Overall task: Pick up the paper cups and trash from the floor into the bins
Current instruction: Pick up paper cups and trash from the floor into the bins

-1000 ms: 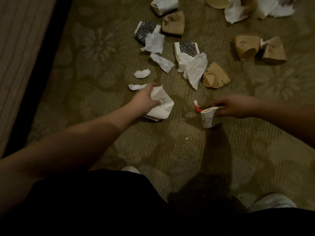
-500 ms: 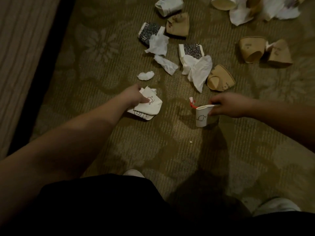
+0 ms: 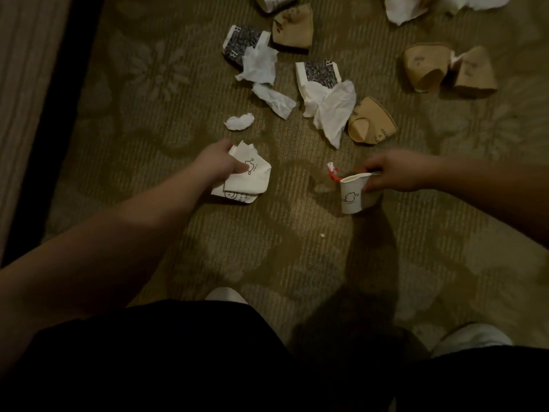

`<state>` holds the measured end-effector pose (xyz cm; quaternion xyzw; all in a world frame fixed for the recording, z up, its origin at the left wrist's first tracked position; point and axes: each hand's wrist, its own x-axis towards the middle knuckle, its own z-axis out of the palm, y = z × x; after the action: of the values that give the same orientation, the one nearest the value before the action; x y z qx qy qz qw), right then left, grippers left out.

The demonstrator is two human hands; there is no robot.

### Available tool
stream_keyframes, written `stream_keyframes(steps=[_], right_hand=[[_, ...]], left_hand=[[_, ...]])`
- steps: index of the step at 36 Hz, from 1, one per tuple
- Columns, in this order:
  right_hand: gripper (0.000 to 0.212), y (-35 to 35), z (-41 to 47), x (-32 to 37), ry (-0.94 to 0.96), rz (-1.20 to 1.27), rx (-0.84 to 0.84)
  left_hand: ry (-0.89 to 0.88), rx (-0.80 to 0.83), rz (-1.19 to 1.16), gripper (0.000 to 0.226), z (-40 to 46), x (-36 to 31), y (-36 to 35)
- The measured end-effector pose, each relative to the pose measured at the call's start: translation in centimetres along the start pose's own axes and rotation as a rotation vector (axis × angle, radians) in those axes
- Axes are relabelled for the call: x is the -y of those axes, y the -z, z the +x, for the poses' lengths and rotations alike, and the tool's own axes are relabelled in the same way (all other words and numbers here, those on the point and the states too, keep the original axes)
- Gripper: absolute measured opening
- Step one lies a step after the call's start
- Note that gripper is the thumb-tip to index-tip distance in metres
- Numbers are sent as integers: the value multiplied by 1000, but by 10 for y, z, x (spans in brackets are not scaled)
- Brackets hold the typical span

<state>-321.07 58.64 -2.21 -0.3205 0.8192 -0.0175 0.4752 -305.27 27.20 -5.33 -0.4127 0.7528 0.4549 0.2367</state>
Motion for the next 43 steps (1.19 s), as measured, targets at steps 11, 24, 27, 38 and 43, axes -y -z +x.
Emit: stream_keyframes(steps=[11,24,27,38,43], right_hand=[[22,34,-56,-27,-95,185,-91],[18,143,-217,-97,-275,224,-552],[23,158,-261,-122,-351,213,-614],[51,209,-432,-246,-564,340,-826],[52,211,-503,-319,-709,392,-874]], left_hand=[[-148,74,-349,39,-32,-77,-33],[-473,198,-296,32,-97,-288,-79],[-576,214,-236,35,-120,-342,-103],[-839,251,-53,40,-205,-511,-224],[-928,267,43,39,-253,-584,-300]])
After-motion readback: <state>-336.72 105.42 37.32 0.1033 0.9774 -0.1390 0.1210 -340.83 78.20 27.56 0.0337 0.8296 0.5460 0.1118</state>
